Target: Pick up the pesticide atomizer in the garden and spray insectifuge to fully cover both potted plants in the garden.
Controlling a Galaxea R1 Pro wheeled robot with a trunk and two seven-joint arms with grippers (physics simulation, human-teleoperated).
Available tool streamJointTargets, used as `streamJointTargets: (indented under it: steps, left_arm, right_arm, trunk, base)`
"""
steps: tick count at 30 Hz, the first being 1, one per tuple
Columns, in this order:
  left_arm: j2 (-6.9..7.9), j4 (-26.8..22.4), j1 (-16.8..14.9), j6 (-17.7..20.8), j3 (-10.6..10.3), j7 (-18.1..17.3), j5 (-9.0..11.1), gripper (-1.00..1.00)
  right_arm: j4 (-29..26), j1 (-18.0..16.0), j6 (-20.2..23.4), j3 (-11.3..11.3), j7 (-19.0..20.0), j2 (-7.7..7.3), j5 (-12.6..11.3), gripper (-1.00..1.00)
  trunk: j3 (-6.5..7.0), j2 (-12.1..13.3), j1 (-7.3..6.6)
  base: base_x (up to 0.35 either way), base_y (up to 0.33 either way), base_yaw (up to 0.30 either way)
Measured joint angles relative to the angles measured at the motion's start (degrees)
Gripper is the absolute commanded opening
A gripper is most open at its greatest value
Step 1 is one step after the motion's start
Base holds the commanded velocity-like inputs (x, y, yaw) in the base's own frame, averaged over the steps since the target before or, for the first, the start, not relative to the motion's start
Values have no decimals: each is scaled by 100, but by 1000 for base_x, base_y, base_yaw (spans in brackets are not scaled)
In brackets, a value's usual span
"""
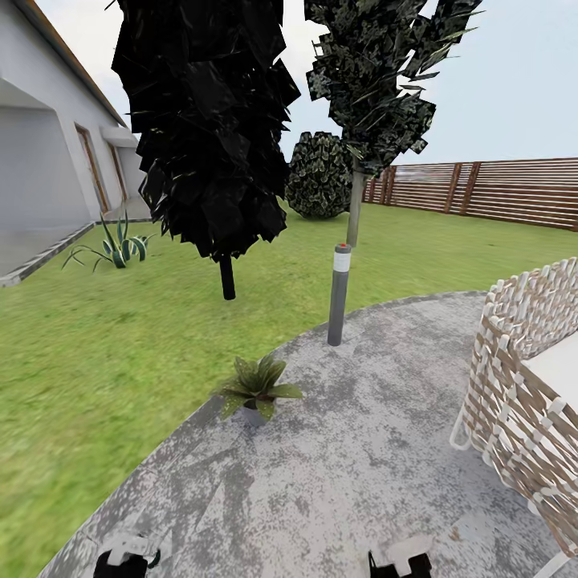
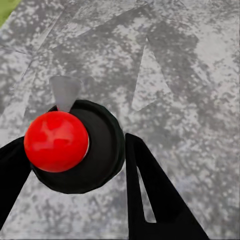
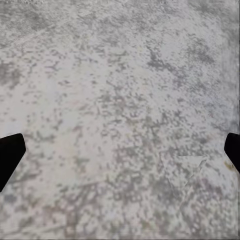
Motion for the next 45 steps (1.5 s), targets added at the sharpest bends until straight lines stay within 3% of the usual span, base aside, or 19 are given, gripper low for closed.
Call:
streamJointTargets:
  steps: [2, 4, 9, 11, 14, 17, 19, 31, 45]
  left_arm:
    - [-38, 21, 126, -23, -4, 677, 28, -100]
    - [-104, 24, 168, -29, -16, 938, 26, -100]
    - [-315, 34, 191, -12, -28, 1058, 2, -100]
    - [-321, 33, 191, -13, -14, 1066, 31, -100]
    - [-324, 33, 193, -17, -11, 1066, 43, -100]
    - [-318, 35, 230, -21, -10, 1067, 44, -100]
    - [-316, 36, 259, -26, -8, 1075, 43, -100]
    - [-323, 43, 293, -24, -6, 1079, 52, -100]
    - [-323, 44, 294, -24, -3, 1085, 154, -100]
  right_arm:
    - [10, 6, -169, 2, -11, -31, -43, 100]
    - [13, 7, -214, 9, -15, -25, -51, 100]
    - [5, 8, -241, -4, -8, 1, -74, 100]
    - [4, 8, -242, -7, -8, 1, -77, 100]
    - [-4, 9, -239, -496, -14, -13, -83, 100]
    - [1, 9, -227, -1276, -15, -35, -68, 100]
    - [7, 10, -221, -1455, -20, -28, -56, 100]
    - [339, 10, -218, -1544, 4, 13, -65, 100]
    - [354, 10, -218, -1547, 3, 15, -67, 100]
  trunk:
    - [0, 0, 0]
    - [0, 0, 0]
    - [0, 0, 0]
    - [0, 0, 0]
    - [4, 0, 0]
    - [12, 0, 0]
    - [18, 0, 0]
    - [55, 0, 3]
    - [58, 0, 3]
  base:
    - [0, 0, 0]
    - [0, 0, 0]
    - [0, 0, 0]
    - [0, 0, -28]
    - [0, 0, -180]
    - [0, 0, -240]
    - [0, 0, -251]
    - [-258, 70, -256]
    - [-324, 86, -268]
